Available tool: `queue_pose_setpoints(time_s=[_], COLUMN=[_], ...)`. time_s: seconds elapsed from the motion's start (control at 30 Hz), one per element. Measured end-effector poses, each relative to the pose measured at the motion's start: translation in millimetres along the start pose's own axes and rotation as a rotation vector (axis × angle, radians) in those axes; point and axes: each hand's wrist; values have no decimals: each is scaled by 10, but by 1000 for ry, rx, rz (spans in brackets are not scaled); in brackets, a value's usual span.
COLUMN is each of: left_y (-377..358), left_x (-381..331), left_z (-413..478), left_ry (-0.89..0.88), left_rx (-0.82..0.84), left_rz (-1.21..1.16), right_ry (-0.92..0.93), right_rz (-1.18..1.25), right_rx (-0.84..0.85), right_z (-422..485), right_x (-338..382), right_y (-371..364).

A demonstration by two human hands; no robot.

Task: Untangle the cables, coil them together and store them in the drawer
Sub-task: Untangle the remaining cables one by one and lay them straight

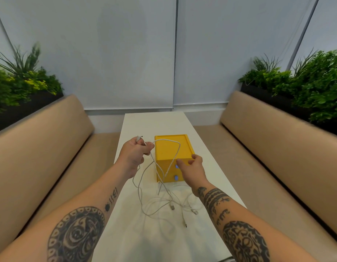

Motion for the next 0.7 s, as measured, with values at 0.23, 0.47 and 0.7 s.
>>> queue_pose_setpoints(time_s=[0.23, 0.47, 0.7], left_y=[-10, 30, 16], left_x=[11, 114, 89], left_z=[-60, -37, -5], left_ry=[10, -8, 23], left_rx=[-8, -98, -126], left_rz=[-35, 91, 400], right_ry=[-53, -46, 88], right_rz=[34, 269, 496], right_rx=[137, 49, 170], right_z=[-49, -100, -133], right_x=[-149, -55, 263], right_y=[-93, 76, 354])
Point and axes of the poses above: each hand's wrist, its own z-axis towards the middle knuckle, its own y-axis out of the back of the hand, x = y × z, and after that the axes turned 7 degrees about y, right-handed
